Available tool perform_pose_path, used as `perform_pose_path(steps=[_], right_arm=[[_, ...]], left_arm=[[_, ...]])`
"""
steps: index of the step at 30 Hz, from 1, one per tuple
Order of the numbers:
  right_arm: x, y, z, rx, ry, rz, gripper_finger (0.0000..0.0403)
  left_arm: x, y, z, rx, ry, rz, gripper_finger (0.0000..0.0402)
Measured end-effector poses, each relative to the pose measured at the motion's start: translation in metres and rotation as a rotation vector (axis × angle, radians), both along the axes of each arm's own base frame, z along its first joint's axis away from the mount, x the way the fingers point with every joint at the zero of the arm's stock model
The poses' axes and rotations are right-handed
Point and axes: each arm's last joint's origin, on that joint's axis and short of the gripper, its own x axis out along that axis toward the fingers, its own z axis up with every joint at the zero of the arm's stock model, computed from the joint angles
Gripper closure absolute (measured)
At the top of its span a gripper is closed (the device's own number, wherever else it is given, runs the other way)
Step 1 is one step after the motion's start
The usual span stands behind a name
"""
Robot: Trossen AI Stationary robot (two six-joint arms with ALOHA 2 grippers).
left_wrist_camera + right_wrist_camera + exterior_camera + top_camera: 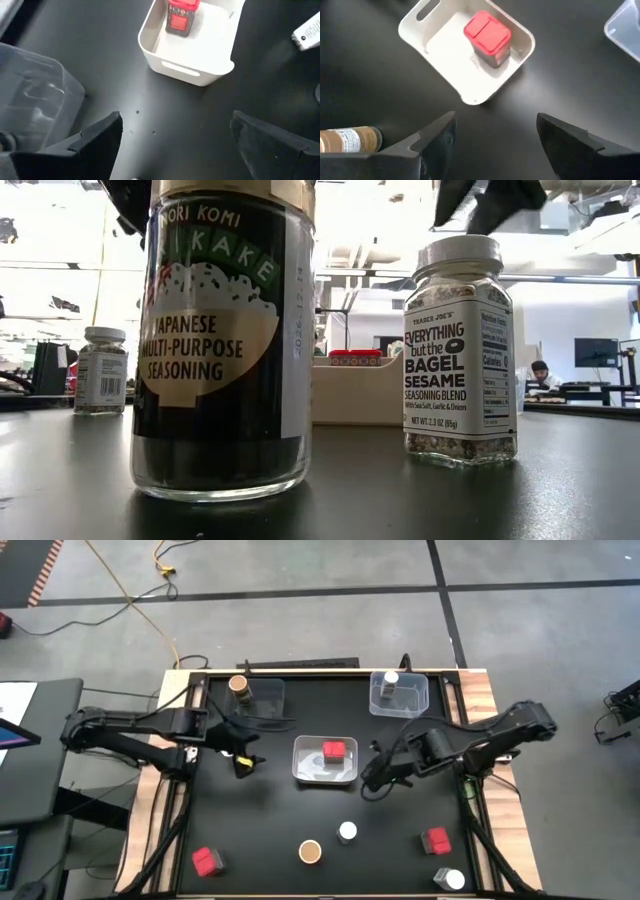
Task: Sort spices by type
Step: Put the white seasoning bottle into the transparent bin
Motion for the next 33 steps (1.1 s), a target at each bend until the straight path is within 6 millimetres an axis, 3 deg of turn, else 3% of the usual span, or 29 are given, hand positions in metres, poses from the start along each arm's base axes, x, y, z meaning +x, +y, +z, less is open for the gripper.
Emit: perform_pose_path(steps=[7,13,20,25,33], right_arm=[[0.049,0.034,0.014,0.016,0.039,-0.007,0.0101],[0.075,0.066,0.018,0.073,0.075,-0.041,0.0101],[0.090,0.098,0.001,0.155,0.169,-0.065,0.0101],[0.102,0.117,-0.025,0.197,0.235,-0.020,0.0101],[0.110,0.127,-0.049,0.207,0.312,0.038,0.0101]], left_arm=[[-0.011,-0.018,0.009,0.016,-0.050,-0.079,0.0047],[-0.032,-0.037,0.016,0.115,-0.113,-0.083,0.0047],[-0.061,-0.049,-0.014,0.089,-0.189,-0.130,0.0047],[-0.072,-0.057,-0.038,0.034,-0.277,-0.200,0.0047],[-0.080,-0.063,-0.047,-0.018,-0.360,-0.260,0.0047]])
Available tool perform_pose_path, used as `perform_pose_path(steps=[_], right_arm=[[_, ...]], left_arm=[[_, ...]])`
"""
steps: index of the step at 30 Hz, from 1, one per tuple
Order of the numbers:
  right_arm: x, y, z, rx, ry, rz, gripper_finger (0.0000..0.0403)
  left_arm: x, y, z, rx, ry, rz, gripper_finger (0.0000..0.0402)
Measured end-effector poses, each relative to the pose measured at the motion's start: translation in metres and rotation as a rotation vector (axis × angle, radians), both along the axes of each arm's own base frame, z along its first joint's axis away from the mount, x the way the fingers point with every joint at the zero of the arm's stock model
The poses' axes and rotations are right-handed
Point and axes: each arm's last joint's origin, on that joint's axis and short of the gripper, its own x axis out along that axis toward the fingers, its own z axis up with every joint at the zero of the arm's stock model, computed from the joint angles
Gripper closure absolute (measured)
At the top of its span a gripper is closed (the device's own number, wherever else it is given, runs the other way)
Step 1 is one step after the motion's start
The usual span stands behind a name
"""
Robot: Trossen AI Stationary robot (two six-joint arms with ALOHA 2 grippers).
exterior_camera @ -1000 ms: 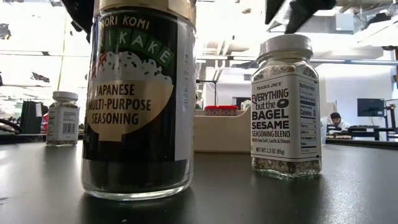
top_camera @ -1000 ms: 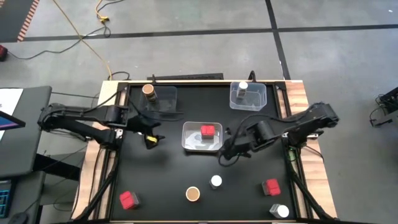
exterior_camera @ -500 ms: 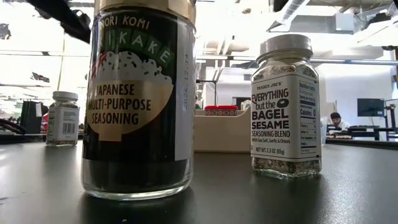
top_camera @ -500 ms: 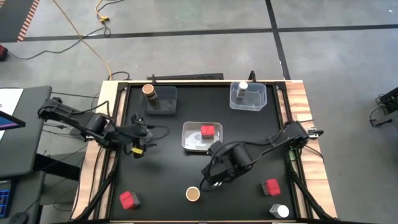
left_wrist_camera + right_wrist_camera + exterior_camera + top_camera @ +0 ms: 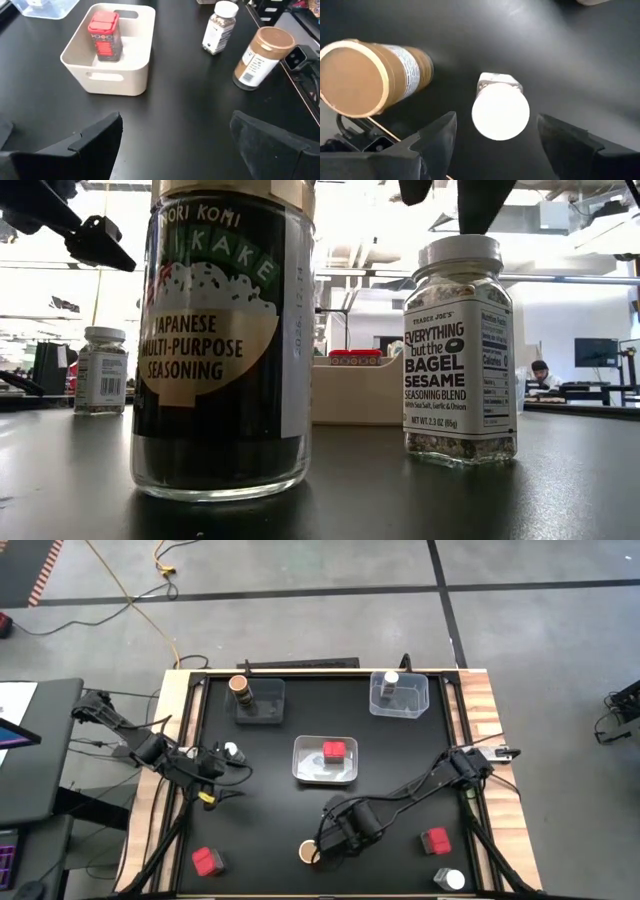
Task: Sort spices by type
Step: Put the white seasoning bottle into the transparent bin
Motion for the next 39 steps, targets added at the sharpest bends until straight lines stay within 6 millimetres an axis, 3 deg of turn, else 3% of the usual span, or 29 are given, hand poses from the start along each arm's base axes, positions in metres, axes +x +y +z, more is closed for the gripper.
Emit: perform_pose_path(steps=[4,18,29,39], right_arm=[[0.002,-0.002,-0.005,-0.014,0.024,-0.003,0.0101],[0.023,0.000,-0.052,0.002,0.122,0.053,0.0101],[0.023,0.002,-0.055,0.044,0.138,-0.012,0.0104],[0.024,0.003,-0.054,0.073,0.133,-0.020,0.0181]], left_arm=[[0.000,-0.001,0.000,0.001,0.000,-0.007,0.0047],[0.000,-0.001,0.000,0.002,0.000,-0.007,0.0047],[0.000,-0.001,0.000,0.003,0.002,-0.007,0.0047],[0.000,-0.001,0.000,-0.023,0.003,0.006,0.0047]])
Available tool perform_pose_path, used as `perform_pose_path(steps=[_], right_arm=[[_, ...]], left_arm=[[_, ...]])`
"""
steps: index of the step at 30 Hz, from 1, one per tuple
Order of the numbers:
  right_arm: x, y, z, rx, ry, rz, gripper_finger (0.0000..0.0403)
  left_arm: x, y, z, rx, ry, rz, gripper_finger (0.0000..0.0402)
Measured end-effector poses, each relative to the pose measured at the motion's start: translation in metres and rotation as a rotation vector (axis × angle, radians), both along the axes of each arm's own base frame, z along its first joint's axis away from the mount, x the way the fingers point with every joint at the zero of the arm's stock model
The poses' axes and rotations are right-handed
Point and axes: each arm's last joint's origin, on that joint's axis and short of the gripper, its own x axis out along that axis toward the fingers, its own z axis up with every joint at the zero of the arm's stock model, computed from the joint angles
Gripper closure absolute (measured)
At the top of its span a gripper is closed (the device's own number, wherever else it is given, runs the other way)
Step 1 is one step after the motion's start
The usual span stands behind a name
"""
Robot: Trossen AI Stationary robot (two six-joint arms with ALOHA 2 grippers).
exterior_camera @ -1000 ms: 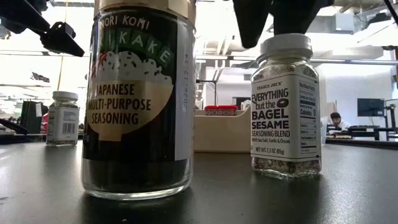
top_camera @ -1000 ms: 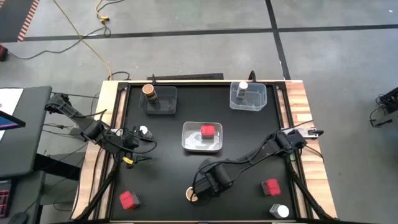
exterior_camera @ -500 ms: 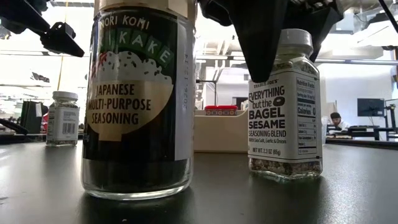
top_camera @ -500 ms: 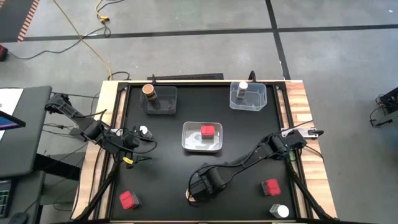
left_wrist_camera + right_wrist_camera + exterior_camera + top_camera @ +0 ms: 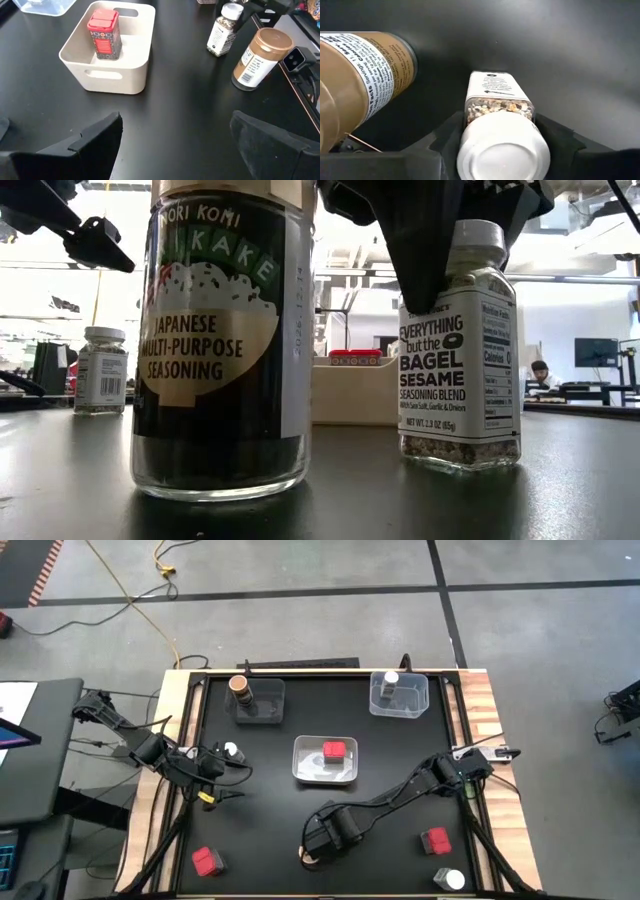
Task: Sort spices by type
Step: Put the white seasoning bottle into the transparent bin
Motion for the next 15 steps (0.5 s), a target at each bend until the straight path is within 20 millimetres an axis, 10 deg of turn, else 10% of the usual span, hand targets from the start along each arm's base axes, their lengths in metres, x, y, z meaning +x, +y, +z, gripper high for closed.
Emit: perform_pose_path(steps=[7,15], right_arm=[[-0.008,-0.004,0.010,-0.023,0.044,0.023,0.0181],[-0.035,-0.034,0.089,-0.128,-0.126,0.150,0.0181]], left_arm=[[0.000,0.000,0.000,-0.006,0.001,0.003,0.0047],[0.000,0.000,0.000,-0.006,0.000,0.003,0.0047]])
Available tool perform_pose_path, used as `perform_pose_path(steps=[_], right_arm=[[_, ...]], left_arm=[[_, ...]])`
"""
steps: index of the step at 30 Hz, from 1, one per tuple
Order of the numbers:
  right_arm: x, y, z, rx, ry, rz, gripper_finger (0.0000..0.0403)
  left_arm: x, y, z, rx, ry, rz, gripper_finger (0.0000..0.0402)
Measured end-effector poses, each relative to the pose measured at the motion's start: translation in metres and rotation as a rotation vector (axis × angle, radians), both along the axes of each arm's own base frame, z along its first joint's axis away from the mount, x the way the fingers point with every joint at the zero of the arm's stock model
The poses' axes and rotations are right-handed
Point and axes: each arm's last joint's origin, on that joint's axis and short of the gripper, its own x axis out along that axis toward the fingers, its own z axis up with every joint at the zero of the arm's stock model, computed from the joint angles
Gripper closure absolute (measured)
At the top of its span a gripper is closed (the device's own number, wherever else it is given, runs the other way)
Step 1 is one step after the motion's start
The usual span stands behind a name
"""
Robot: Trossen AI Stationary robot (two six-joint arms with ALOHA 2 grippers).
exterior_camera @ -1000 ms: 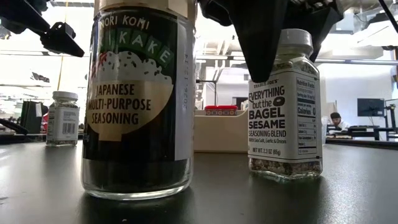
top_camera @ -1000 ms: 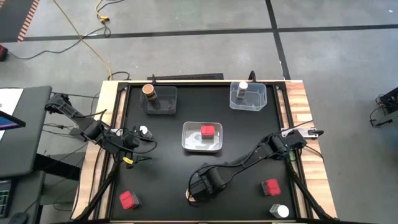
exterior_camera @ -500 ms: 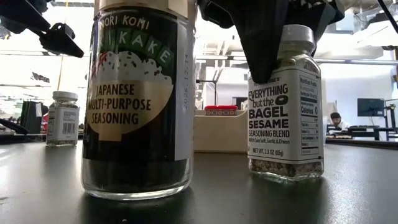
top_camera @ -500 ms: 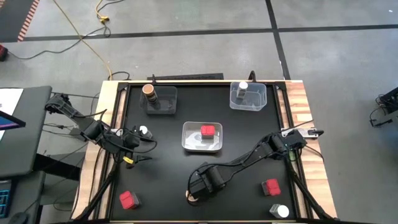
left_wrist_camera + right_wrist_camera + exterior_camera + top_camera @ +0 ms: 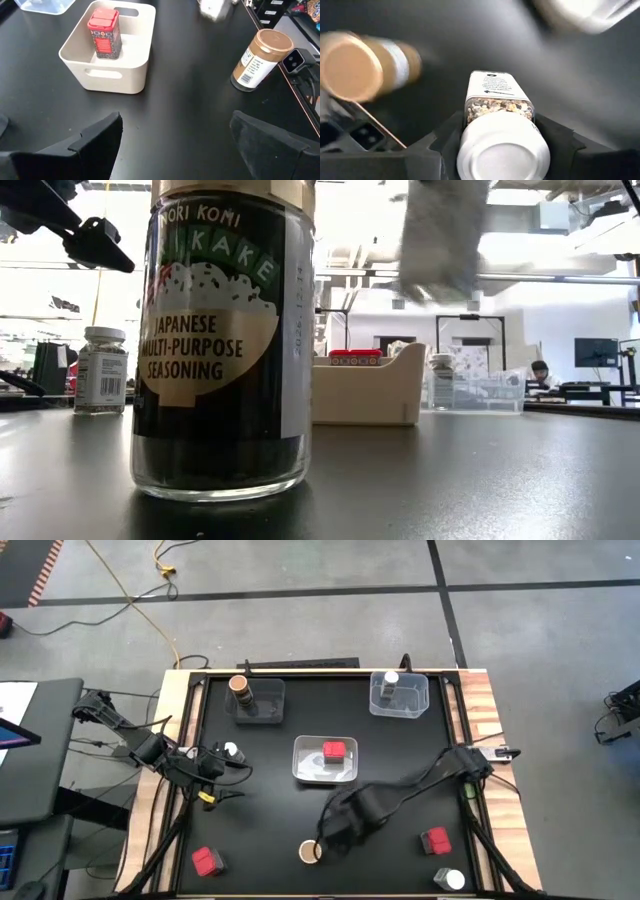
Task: Sort spices by type
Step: Put the white seasoning bottle into the transparent bin
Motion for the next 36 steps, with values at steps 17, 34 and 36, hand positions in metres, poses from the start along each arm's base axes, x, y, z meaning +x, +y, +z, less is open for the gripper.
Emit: perform_pose_path(steps=[17,34,36], right_arm=[[-0.104,-0.212,0.084,-0.341,-0.040,0.089,0.0181],[-0.168,-0.349,0.003,-0.192,0.226,0.258,0.0180],[-0.165,-0.358,-0.007,-0.166,0.256,0.279,0.0180]], left_arm=[[0.000,0.000,0.000,0.131,-0.006,-0.069,0.0047],[0.000,0.000,0.000,0.098,-0.005,-0.047,0.0047],[0.000,0.000,0.000,0.097,-0.005,-0.046,0.0047]])
